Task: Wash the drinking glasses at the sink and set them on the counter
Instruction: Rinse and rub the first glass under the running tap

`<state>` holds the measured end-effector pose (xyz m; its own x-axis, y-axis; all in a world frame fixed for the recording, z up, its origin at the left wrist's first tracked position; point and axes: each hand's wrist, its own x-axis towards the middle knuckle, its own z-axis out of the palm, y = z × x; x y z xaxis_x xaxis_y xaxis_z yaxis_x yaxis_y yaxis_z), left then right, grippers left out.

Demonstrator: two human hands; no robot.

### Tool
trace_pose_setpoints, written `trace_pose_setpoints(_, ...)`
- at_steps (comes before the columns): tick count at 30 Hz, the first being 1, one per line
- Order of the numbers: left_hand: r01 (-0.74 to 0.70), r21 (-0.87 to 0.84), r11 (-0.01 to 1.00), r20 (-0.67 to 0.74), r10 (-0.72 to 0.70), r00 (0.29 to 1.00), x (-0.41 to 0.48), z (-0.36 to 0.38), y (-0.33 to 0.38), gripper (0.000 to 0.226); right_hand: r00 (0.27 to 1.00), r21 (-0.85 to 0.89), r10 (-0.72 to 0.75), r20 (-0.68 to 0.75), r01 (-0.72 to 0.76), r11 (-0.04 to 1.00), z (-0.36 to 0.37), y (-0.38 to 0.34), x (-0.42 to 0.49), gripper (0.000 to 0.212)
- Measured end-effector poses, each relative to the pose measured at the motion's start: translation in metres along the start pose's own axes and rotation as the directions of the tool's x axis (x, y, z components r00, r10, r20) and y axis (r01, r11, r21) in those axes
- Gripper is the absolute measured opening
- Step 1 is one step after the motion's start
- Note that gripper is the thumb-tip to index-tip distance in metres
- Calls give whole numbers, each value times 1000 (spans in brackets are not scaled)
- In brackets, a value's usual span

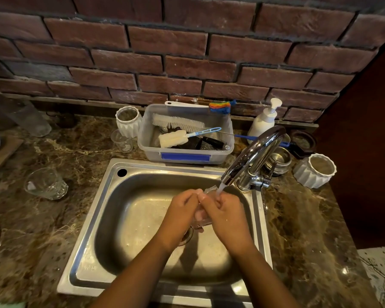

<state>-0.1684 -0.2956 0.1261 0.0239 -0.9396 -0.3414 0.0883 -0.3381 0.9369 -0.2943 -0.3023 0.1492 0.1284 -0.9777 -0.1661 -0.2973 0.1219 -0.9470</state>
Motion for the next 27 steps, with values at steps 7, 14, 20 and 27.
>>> trace_pose_setpoints(7,435,-255,863,477,-279,833,-4,2,10,64,999,-3,-28,41,28,1000,-16,-9,19,26)
trace_pose_setpoints(14,407,-585,702,224,-342,913,6,12,2,55,990,-242,-57,-129,24,970,13,-6,13,17)
trace_pose_setpoints(20,383,-606,697,208,-327,922,-1,10,-1,59,992,-484,-123,5,110,868,24,-1,14,37)
trace_pose_setpoints(27,412,-530,741,178,-378,909,0,3,-4,62,970,144,231,-80,-218,965,6,3,41,29)
